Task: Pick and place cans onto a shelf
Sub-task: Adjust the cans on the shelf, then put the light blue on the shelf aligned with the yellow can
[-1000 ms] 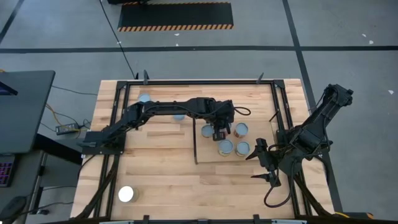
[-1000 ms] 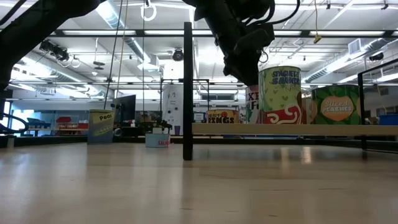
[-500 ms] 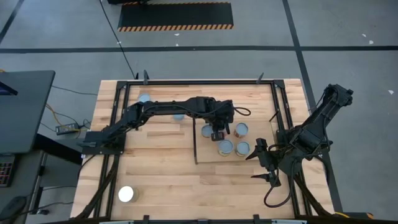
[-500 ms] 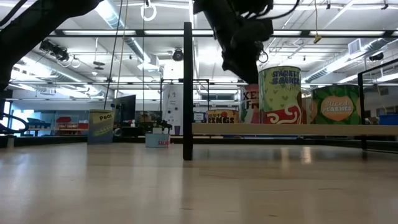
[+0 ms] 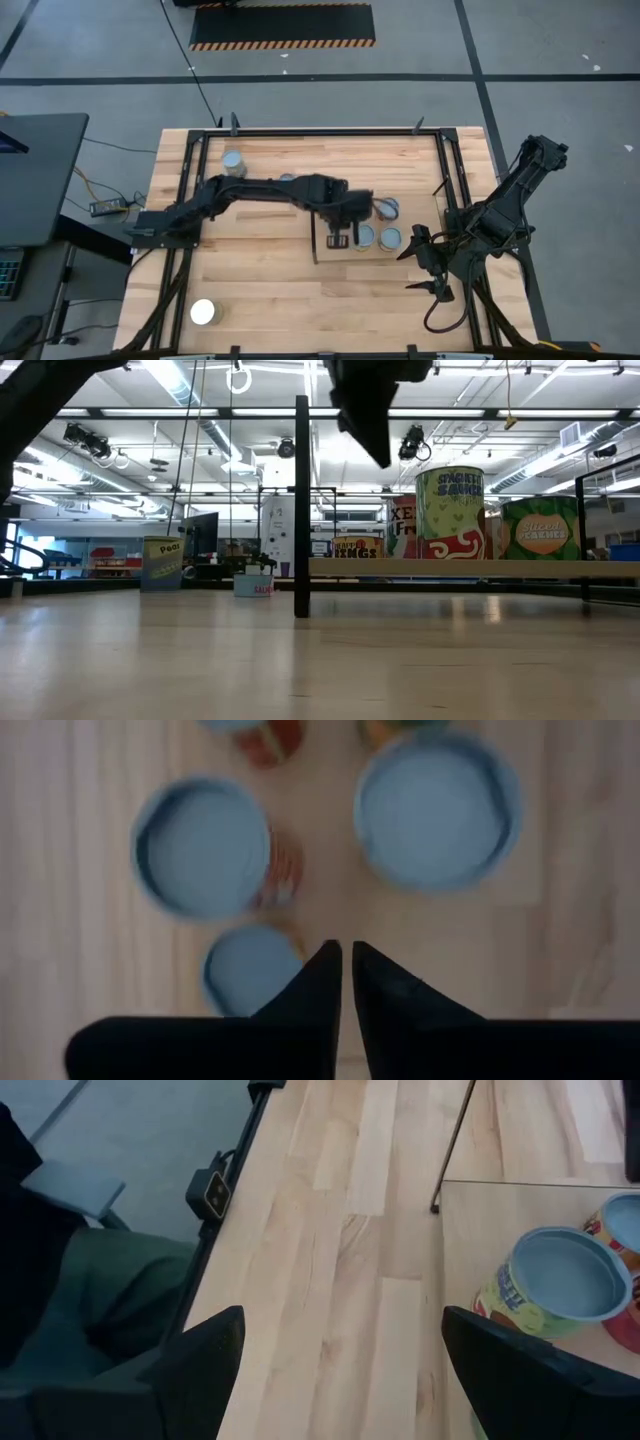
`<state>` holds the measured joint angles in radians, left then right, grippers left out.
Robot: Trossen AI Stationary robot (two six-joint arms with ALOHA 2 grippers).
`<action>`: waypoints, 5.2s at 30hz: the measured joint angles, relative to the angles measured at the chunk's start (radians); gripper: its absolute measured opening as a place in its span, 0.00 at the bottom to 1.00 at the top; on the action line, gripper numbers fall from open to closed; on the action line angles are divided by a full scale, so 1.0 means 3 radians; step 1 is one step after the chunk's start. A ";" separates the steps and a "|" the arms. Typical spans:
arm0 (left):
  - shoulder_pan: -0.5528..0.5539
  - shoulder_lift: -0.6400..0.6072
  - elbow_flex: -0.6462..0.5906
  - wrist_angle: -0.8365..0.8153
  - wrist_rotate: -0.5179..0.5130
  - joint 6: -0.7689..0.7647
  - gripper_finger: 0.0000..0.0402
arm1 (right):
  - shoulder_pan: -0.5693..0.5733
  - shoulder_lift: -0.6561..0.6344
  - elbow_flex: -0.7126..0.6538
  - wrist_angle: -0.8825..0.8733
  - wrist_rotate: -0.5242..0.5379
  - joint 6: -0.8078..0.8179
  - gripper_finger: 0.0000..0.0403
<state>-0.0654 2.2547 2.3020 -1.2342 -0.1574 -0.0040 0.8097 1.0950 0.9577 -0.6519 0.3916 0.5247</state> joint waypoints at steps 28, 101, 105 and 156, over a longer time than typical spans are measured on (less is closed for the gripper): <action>0.0361 -0.0009 -0.0511 0.0662 -0.0145 -0.0122 0.02 | 0.0000 0.0000 0.0000 0.0011 -0.0004 -0.0006 0.86; -0.0505 -0.0265 -0.0487 0.0597 -0.0595 -0.0555 0.02 | -0.0474 0.0382 0.0000 -0.0461 0.1171 -0.0272 0.86; -0.0516 -0.0247 -0.0491 0.0538 -0.0598 -0.0561 0.02 | -0.0708 0.0610 0.0000 -0.0528 0.1433 -0.0319 0.86; -0.0271 -0.2784 -0.2785 0.0534 -0.1922 -0.1505 0.06 | 0.0126 -0.0218 -0.0329 -0.0753 0.1161 0.0318 0.86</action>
<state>-0.1468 1.4196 1.4666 -1.0739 -0.7338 -0.4556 0.8473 1.0298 0.8589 -0.8778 0.7400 0.6202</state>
